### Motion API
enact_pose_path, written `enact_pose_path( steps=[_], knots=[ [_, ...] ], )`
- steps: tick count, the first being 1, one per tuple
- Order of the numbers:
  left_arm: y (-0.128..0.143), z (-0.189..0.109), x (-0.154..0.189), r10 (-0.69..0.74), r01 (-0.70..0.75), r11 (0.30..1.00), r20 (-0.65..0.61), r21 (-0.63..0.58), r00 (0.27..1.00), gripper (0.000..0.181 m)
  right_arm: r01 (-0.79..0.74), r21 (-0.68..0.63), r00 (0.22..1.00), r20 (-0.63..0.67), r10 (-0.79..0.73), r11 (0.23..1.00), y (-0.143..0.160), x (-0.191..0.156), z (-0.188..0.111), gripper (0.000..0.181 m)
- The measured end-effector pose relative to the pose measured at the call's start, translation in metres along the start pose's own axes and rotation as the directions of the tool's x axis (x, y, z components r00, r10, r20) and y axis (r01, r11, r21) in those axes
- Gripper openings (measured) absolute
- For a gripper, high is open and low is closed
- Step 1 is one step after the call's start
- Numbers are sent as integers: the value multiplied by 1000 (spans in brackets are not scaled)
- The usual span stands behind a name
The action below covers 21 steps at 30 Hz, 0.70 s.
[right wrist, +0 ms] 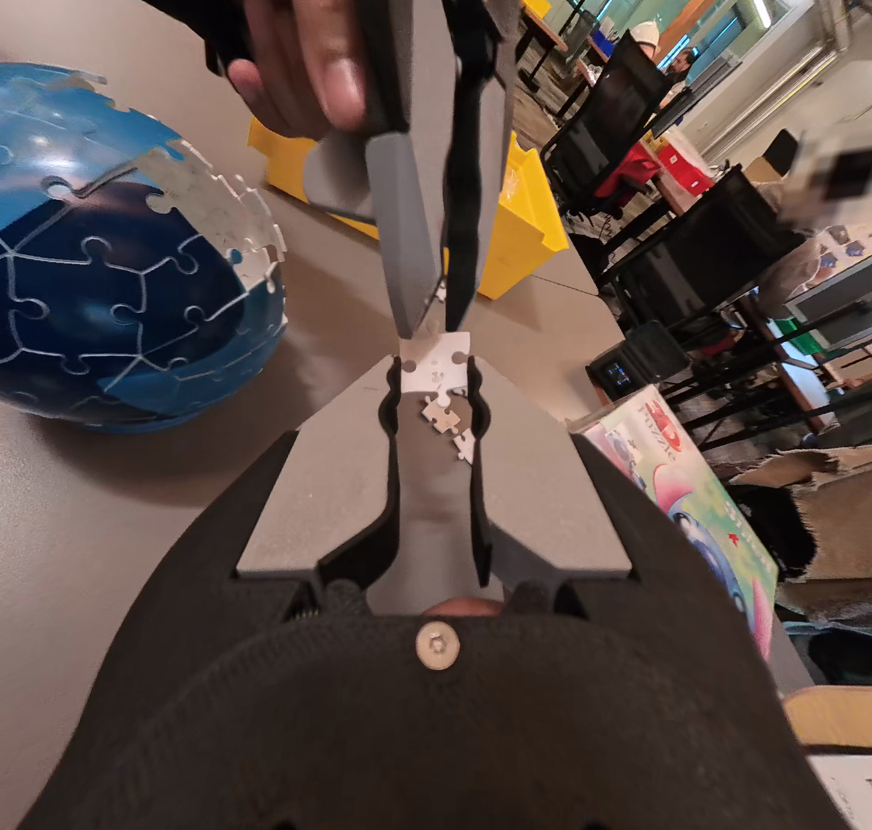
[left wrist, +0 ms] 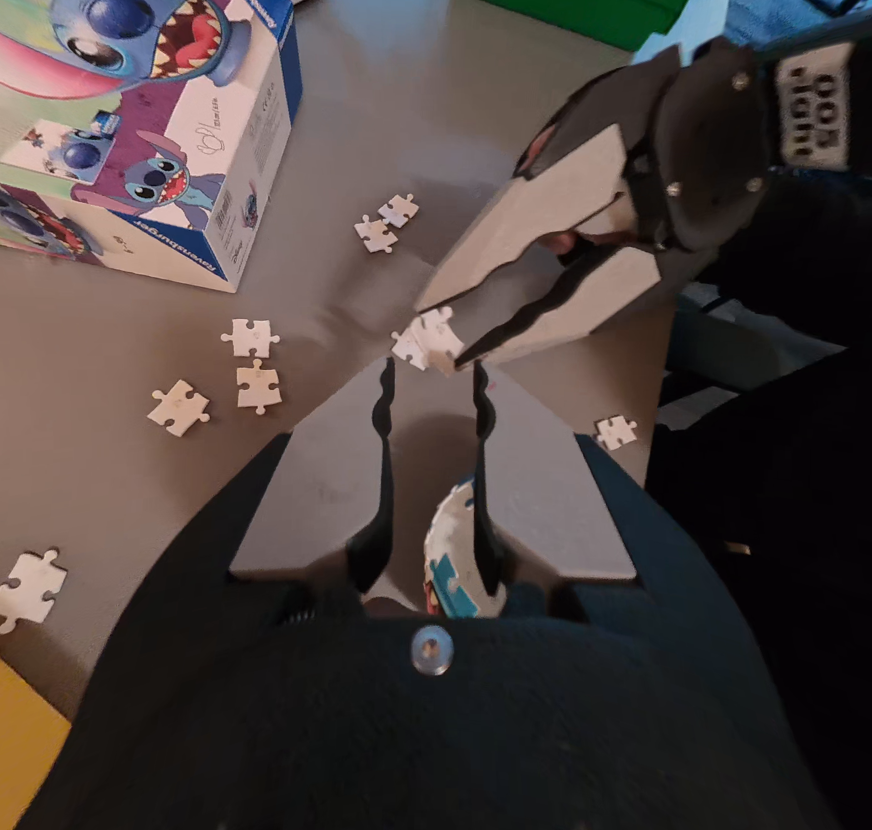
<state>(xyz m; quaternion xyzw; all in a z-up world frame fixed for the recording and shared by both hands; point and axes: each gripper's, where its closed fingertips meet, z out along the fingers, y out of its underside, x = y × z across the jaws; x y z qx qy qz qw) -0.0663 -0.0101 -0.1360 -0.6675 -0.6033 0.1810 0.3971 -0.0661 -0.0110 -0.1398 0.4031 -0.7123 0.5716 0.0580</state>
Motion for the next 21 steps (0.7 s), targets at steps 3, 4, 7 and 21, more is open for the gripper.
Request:
enact_pose_path(
  steps=[3,4,7,21],
  knots=[
    [2,6,-2,-23,23,1000,-25,-13,999,28,17,-23,1000,-6,-17,1000,3,-5,1,25],
    [2,8,-1,-38,38,999,-51,-10,998,19,13,-29,1000,-5,-13,1000,5,-6,1,25],
    [5,14,5,-72,70,997,-133,-15,989,0,-7,-30,1000,0,7,1000,9,-8,3,7],
    [12,-1,6,116,-125,986,-92,-107,989,0,-401,67,883,294,366,914,-4,-20,4,21]
  ],
)
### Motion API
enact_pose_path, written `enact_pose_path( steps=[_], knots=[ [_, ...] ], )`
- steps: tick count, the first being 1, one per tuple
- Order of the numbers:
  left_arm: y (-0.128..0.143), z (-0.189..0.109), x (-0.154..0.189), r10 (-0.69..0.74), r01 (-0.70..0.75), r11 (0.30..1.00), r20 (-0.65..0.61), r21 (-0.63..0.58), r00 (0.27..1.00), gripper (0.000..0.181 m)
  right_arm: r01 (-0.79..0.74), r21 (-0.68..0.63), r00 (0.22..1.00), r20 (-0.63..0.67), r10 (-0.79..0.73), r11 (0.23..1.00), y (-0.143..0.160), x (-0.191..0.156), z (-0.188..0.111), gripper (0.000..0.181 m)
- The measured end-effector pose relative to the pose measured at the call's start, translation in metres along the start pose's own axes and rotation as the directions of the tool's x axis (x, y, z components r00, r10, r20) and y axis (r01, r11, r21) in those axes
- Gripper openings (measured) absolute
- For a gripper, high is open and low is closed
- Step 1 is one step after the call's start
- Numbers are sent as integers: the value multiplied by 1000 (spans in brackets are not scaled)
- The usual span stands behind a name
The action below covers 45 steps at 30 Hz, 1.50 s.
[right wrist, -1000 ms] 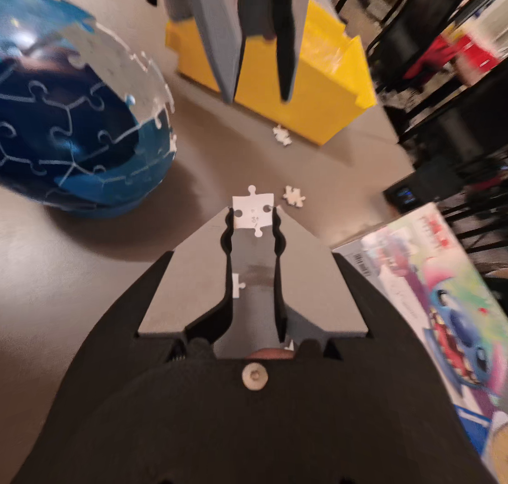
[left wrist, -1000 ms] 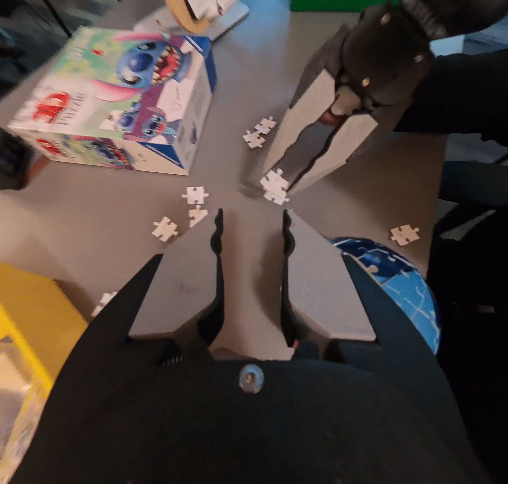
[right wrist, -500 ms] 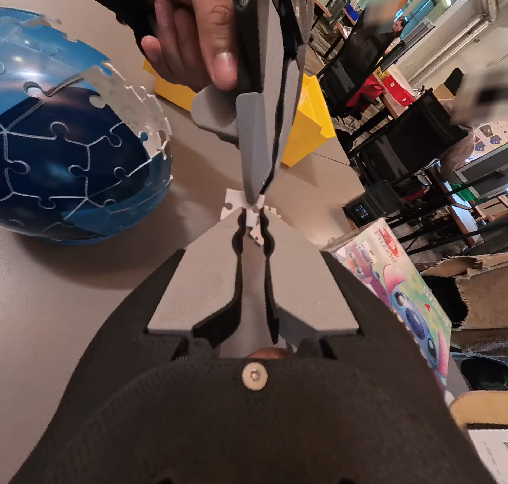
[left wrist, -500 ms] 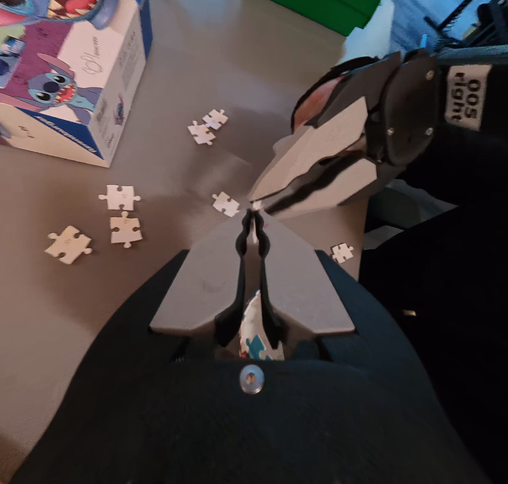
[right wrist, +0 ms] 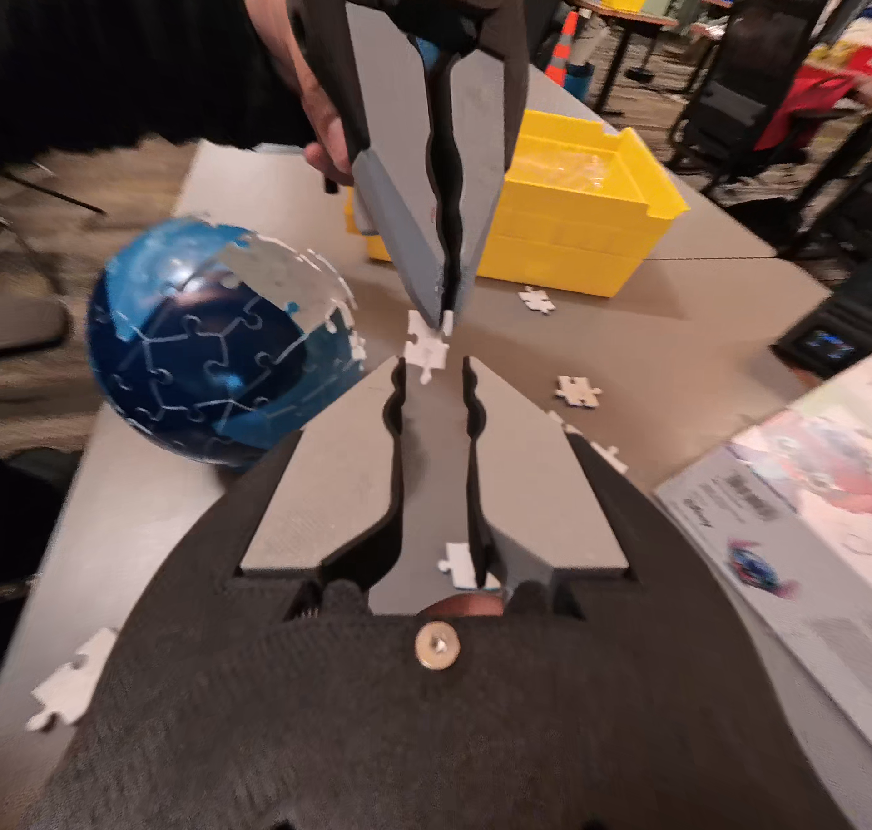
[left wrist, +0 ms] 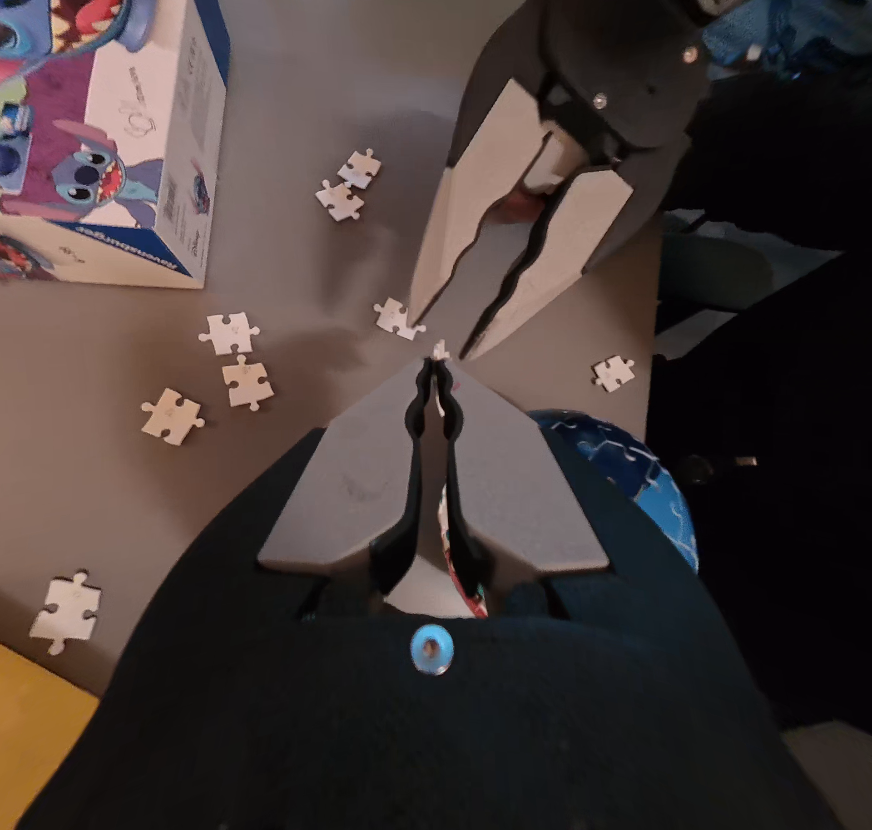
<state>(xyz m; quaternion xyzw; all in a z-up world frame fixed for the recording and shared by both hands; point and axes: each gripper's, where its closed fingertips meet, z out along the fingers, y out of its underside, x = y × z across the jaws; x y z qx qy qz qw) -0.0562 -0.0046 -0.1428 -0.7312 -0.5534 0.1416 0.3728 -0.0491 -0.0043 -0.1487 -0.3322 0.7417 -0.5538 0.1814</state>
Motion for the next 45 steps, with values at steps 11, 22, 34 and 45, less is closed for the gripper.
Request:
enact_pose_path(
  steps=[11,22,34,45],
  knots=[
    [-30,-7,7,55,-47,981,-40,188,998,0,-419,165,887,286,363,893,-15,5,-10,0],
    [-20,-31,3,7,8,945,-44,328,999,21,-598,189,761,437,479,778,-27,5,-5,0],
    [-4,-25,-9,48,-54,966,26,253,998,0,-426,174,890,258,376,888,-17,19,3,11],
    [25,-23,-7,244,-202,962,244,-183,939,0,4,-2,993,119,-4,1000,-25,0,21,4]
  ],
)
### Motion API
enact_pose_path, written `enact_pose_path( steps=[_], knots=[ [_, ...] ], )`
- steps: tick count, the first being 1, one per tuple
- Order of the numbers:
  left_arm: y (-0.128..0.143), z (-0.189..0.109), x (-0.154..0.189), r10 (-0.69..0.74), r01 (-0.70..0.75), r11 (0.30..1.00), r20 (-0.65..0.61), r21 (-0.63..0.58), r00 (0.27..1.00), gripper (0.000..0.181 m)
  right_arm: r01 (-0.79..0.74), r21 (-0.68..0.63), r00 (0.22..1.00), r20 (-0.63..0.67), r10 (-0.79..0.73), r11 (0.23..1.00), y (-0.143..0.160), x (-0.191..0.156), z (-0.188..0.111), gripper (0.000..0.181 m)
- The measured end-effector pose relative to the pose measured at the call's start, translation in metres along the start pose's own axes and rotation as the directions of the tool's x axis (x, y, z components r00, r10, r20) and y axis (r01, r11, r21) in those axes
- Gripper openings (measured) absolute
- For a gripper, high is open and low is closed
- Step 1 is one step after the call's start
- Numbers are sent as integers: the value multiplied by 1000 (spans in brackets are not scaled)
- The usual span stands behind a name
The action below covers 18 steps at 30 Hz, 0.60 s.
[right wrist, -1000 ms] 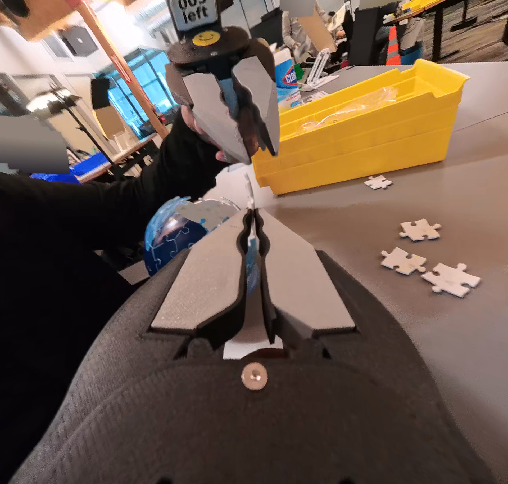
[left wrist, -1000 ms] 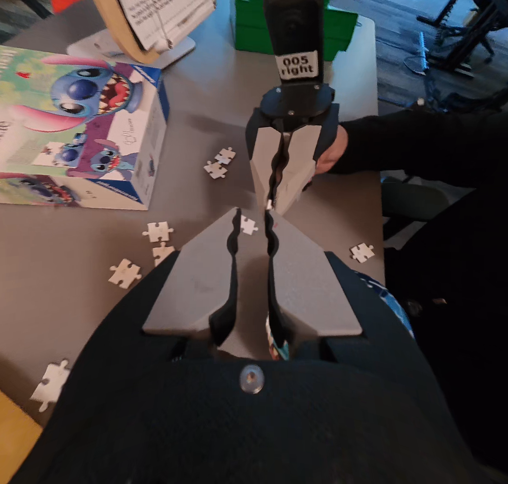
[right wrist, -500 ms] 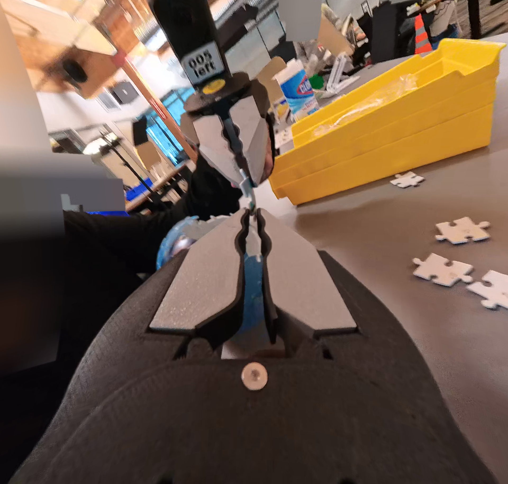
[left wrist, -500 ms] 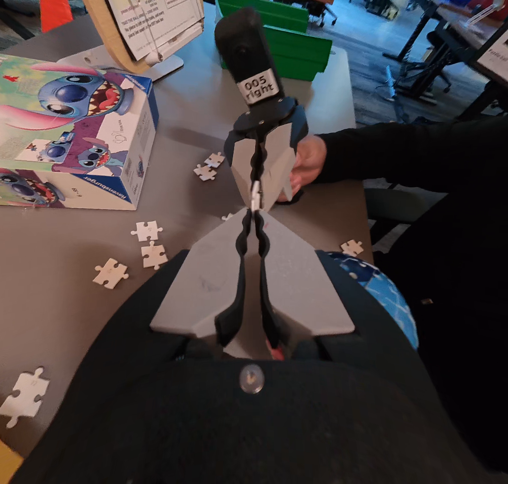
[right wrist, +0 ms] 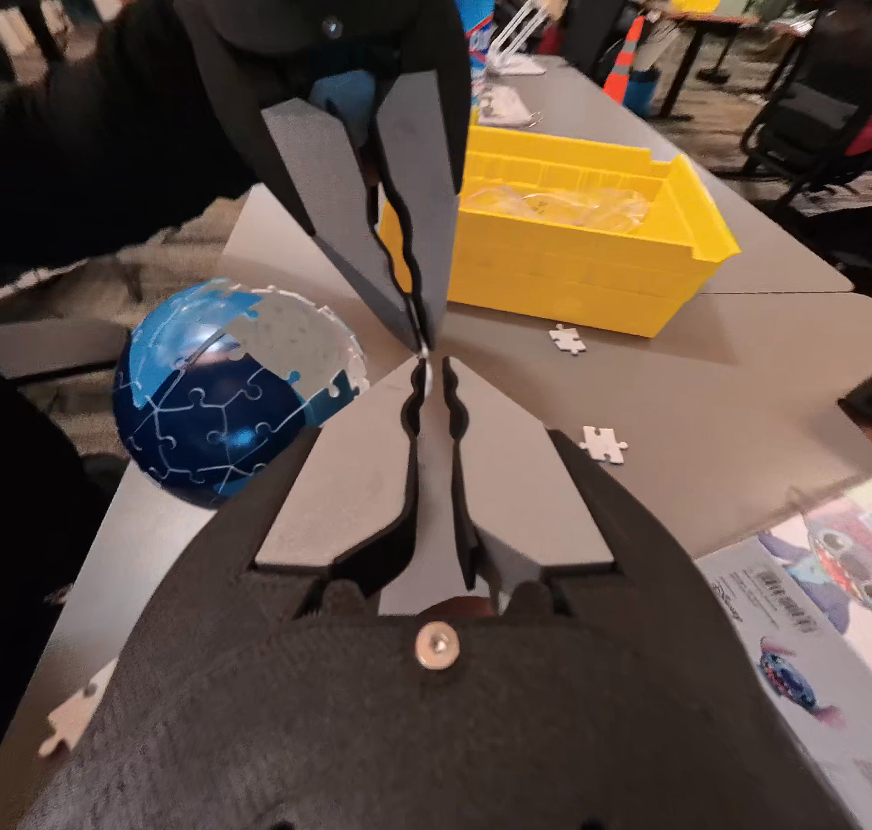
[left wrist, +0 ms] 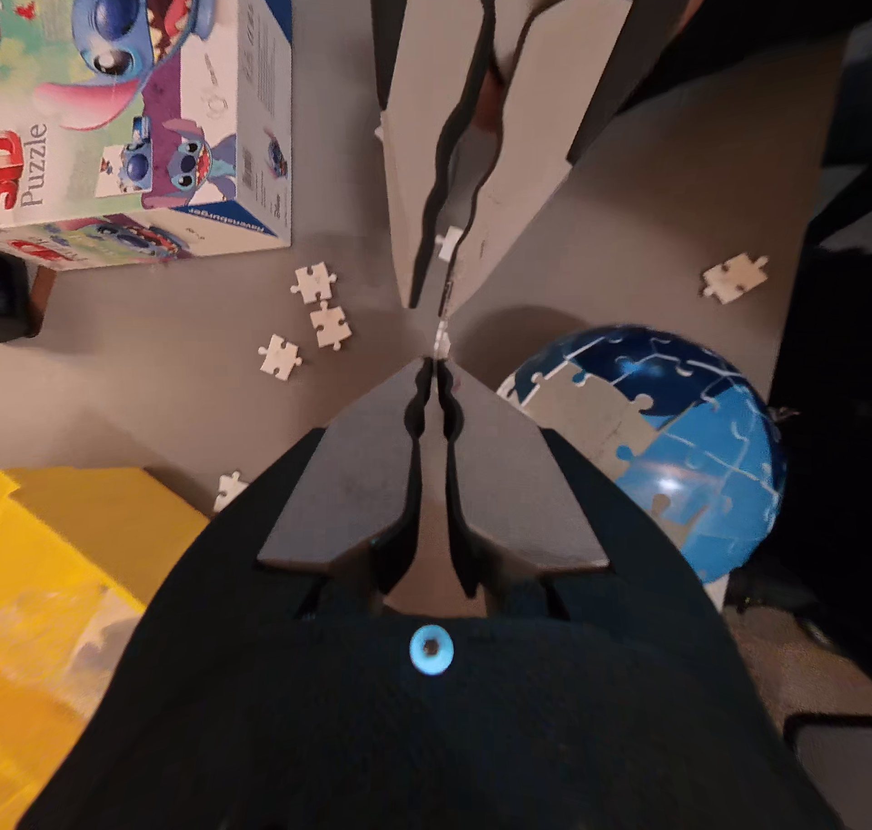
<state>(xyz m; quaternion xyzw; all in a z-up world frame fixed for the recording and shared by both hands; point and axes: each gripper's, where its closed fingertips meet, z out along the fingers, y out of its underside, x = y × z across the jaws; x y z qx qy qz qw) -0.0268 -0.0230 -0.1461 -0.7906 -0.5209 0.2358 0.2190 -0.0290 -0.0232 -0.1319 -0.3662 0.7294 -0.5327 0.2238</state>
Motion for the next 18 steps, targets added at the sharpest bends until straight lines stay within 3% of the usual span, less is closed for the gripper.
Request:
enact_pose_path(
  steps=[18],
  knots=[
    [16,-4,-7,71,-52,983,101,-176,992,0,250,-172,968,47,-245,953,6,-1,30,0]
  ],
)
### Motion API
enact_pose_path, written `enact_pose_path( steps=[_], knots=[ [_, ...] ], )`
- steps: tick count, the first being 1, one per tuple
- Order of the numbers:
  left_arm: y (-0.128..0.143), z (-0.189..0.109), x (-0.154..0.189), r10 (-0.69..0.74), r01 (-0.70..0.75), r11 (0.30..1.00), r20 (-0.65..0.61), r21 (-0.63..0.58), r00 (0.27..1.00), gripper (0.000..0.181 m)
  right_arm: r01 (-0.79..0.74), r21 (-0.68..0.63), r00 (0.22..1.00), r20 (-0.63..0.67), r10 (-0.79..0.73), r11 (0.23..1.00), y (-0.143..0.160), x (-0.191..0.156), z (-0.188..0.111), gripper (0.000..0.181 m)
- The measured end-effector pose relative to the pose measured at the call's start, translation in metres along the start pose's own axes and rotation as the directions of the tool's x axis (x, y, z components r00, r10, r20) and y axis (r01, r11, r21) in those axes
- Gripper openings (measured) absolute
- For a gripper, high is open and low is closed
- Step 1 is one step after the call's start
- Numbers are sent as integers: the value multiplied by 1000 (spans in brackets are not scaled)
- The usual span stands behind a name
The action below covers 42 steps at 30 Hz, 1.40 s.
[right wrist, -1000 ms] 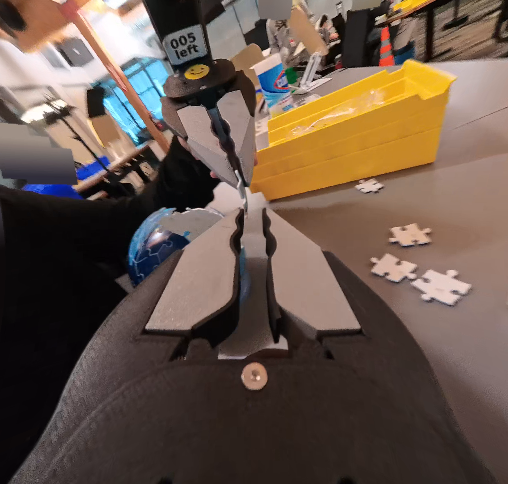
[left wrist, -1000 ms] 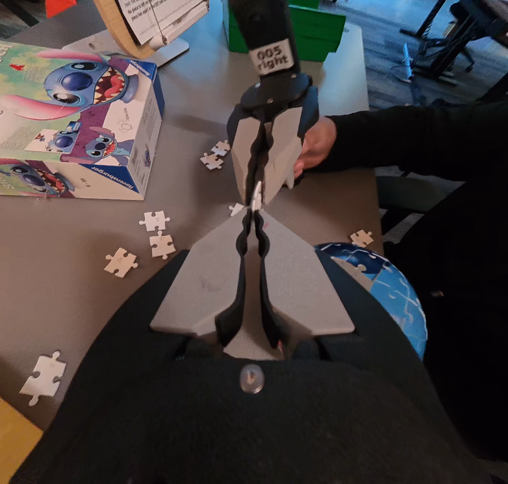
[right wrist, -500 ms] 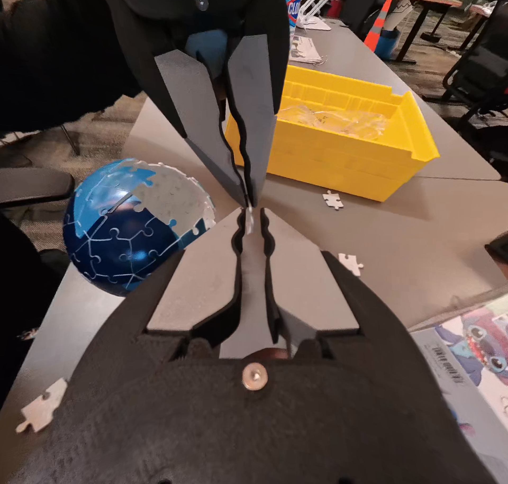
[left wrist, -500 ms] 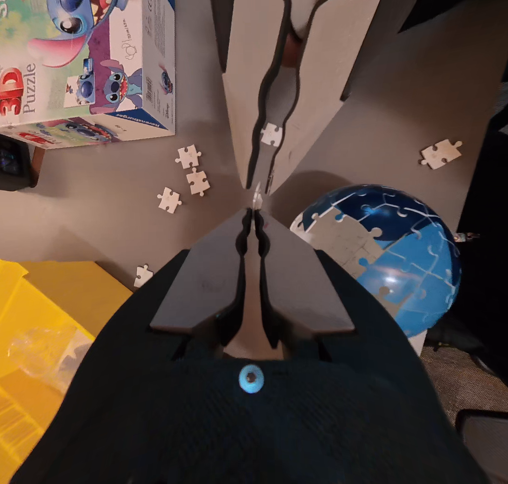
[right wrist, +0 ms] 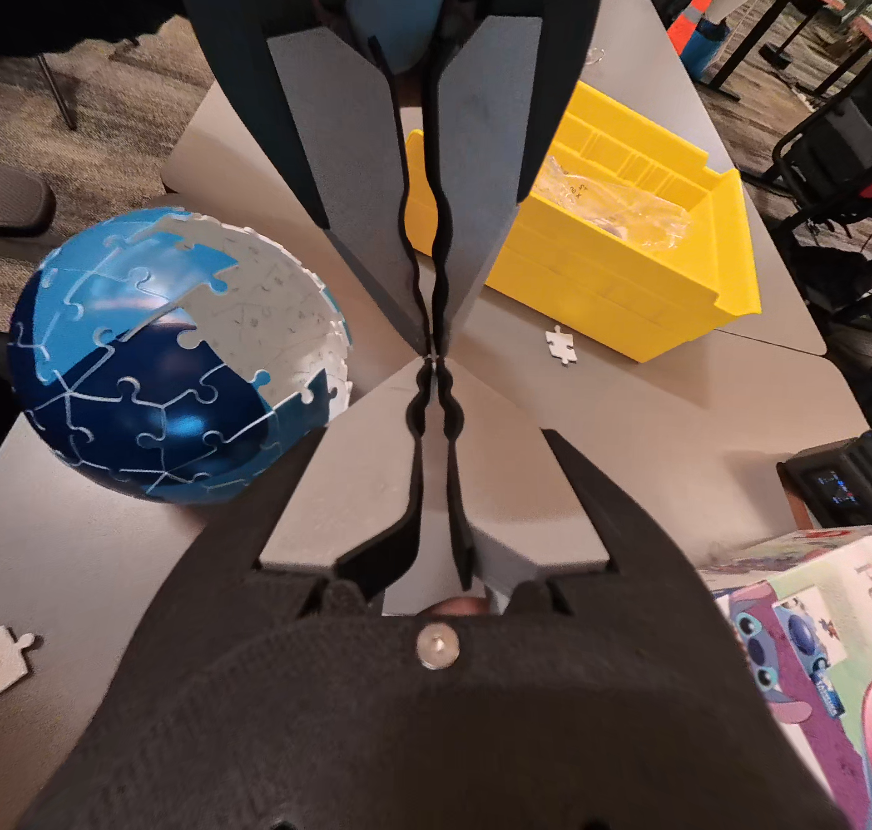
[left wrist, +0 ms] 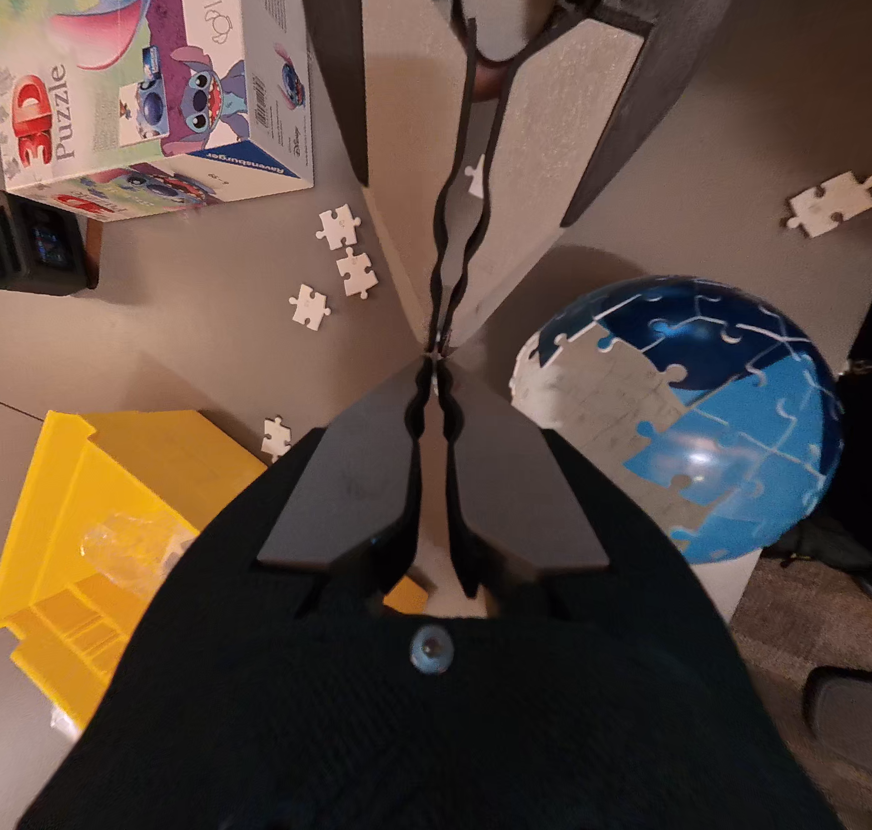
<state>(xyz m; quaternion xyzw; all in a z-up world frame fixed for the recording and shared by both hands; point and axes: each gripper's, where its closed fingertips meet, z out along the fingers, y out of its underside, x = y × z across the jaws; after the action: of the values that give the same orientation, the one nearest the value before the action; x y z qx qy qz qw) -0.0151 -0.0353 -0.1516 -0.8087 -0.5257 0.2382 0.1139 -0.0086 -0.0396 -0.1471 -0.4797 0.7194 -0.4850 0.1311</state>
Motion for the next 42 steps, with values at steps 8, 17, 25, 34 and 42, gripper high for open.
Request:
enact_pose_path(
  steps=[8,17,25,34,42],
  knots=[
    [10,-11,-27,-94,91,989,24,120,995,26,-232,40,961,164,223,972,8,2,-3,0],
    [40,-55,-30,-362,351,863,-40,364,931,24,-396,205,903,264,339,895,6,-7,0,0],
    [46,-49,-15,-450,407,842,44,354,892,27,-452,161,849,379,369,877,15,-20,10,0],
    [43,-51,-17,-381,342,882,64,323,922,29,-547,156,745,539,393,823,10,4,18,0],
    [44,-39,-4,-388,389,871,-67,300,919,32,-524,100,713,594,372,846,17,-19,29,0]
  ],
)
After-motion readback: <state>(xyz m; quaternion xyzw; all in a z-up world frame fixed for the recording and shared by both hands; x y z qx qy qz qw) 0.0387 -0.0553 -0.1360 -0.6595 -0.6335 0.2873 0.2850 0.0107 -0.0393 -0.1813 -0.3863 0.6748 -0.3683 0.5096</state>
